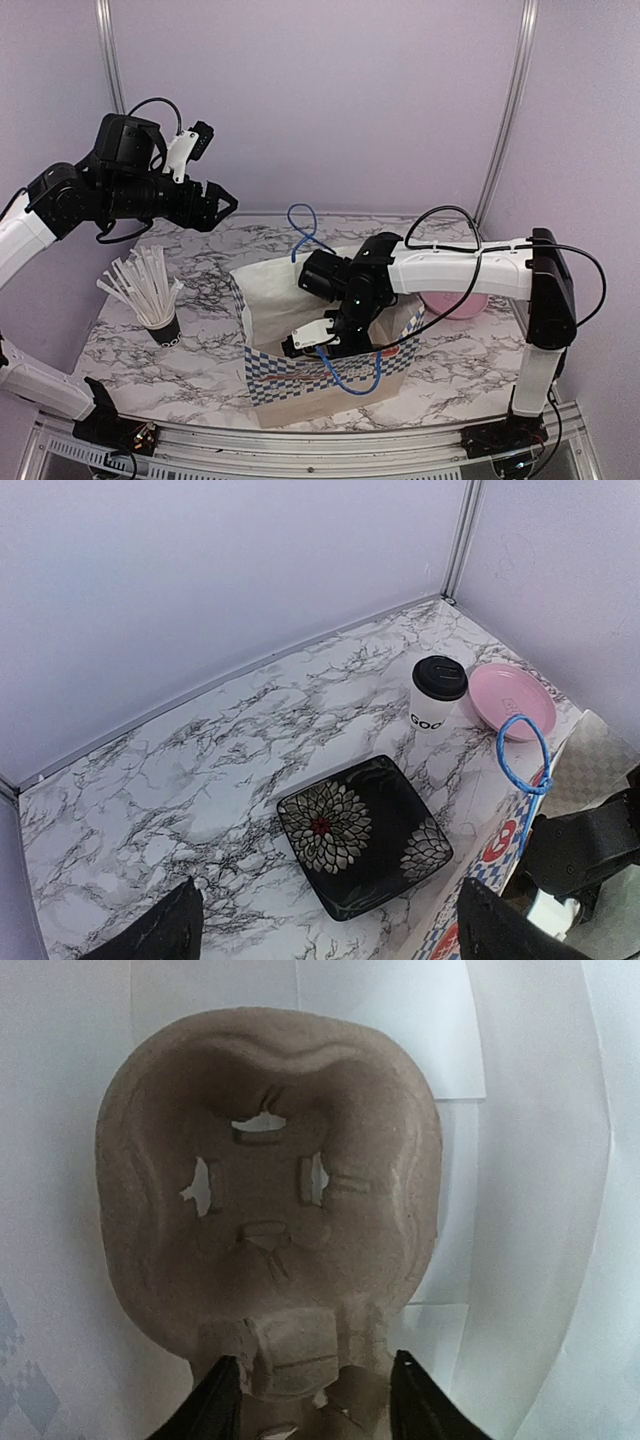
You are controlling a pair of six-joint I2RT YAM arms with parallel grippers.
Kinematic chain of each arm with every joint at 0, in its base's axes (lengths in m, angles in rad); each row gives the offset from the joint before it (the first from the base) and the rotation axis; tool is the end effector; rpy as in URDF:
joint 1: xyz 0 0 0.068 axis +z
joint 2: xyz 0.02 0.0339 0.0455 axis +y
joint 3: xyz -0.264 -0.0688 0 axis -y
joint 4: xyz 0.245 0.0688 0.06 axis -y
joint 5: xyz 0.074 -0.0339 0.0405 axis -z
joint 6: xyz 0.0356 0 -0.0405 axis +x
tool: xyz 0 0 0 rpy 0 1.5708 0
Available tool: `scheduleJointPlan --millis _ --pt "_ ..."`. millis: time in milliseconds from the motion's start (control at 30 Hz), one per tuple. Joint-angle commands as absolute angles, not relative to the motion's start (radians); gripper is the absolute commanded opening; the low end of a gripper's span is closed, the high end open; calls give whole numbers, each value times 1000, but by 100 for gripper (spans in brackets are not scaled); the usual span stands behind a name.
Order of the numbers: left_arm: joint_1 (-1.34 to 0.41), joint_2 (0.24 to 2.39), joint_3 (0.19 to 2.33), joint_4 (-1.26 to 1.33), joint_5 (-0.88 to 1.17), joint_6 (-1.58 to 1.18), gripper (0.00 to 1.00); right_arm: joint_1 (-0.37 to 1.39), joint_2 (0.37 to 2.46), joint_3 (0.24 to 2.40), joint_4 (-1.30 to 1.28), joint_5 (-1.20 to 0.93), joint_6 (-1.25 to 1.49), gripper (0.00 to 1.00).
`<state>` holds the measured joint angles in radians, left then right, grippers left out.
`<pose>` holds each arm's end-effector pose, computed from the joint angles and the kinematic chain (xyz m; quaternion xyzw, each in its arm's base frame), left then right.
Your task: Pack the takeout coffee
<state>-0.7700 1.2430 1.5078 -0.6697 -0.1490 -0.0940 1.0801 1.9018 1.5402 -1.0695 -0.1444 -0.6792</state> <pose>0.1876 -0.1745 0.4425 0.2374 0.7990 -0.1734 0.5245 0.1705 0.3300 0.2244 -0.7698 0.6303 0.0844 0.0539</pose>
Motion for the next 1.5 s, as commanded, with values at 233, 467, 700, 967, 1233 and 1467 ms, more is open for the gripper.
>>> scheduleJointPlan --millis 233,467,700,967,1233,1467 --pt "-768 1263 1494 -645 182 -52 85 1089 1792 1683 -1155 -285 -732 66" --pt "-810 1304 1506 -653 304 -15 83 1065 1730 1838 -1238 -337 -788 69" --pt "-878 1396 1541 -690 348 52 82 929 1652 2048 -1252 -439 -827 72" --pt "-908 1517 1611 -711 272 83 70 623 1620 2149 -1160 -512 -758 71" --pt "-912 1583 1645 -752 345 121 44 373 1721 2050 -951 -269 -566 64" --pt "-911 1584 1652 -825 357 158 14 348 1906 2067 -988 -182 -597 70"
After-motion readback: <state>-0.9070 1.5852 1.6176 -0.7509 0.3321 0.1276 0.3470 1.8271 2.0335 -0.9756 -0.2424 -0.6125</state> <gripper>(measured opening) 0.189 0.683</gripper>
